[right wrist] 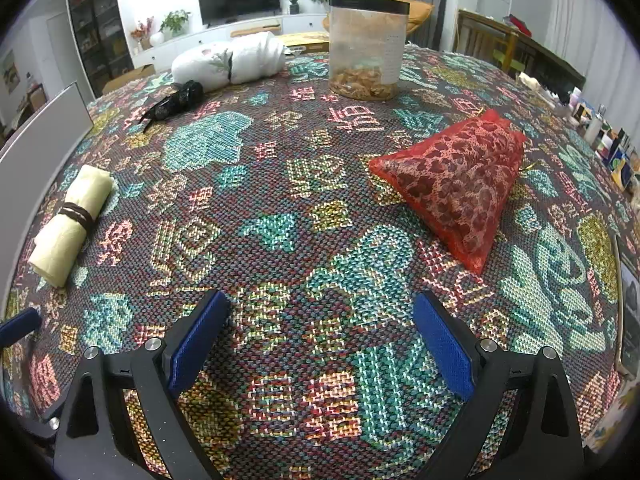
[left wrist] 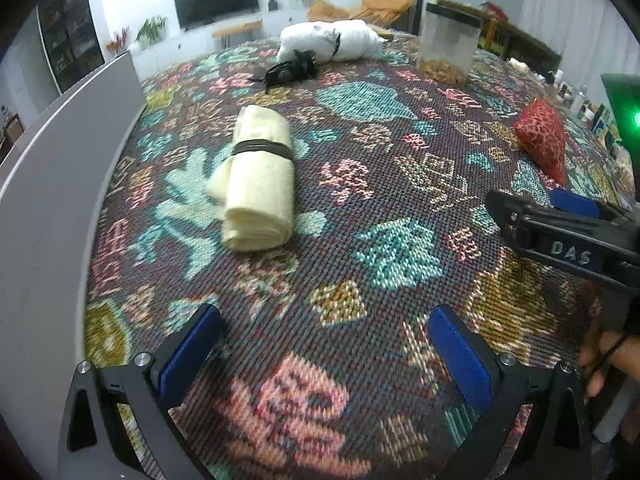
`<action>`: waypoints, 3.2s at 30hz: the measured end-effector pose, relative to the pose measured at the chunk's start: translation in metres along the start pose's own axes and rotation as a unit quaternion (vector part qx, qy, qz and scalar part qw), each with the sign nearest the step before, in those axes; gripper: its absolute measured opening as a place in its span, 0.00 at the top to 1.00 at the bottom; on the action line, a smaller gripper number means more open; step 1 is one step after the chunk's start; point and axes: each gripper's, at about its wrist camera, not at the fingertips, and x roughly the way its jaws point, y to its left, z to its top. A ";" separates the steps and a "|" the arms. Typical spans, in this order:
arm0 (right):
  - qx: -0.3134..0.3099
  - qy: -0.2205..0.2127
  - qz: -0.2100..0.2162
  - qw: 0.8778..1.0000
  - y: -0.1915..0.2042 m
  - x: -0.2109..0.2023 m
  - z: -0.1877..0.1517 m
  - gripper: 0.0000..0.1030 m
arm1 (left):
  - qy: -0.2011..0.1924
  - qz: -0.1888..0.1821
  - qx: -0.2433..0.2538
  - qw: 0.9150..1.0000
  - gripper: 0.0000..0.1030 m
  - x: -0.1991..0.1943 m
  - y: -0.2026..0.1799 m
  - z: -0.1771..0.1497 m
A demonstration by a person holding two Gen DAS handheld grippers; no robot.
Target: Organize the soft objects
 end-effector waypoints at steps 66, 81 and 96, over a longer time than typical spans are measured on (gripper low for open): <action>0.001 0.000 0.001 1.000 0.001 0.001 0.002 0.06 | -0.004 -0.053 0.021 0.998 0.62 0.137 0.011 0.304; 0.238 -0.056 0.105 0.964 -0.082 -0.031 -0.008 0.08 | -0.004 -0.147 -0.004 0.989 0.64 -0.029 -0.021 0.105; 0.133 -0.020 0.088 0.987 -0.040 -0.014 -0.001 0.08 | -0.035 -0.042 -0.076 0.996 0.62 -0.014 0.040 0.043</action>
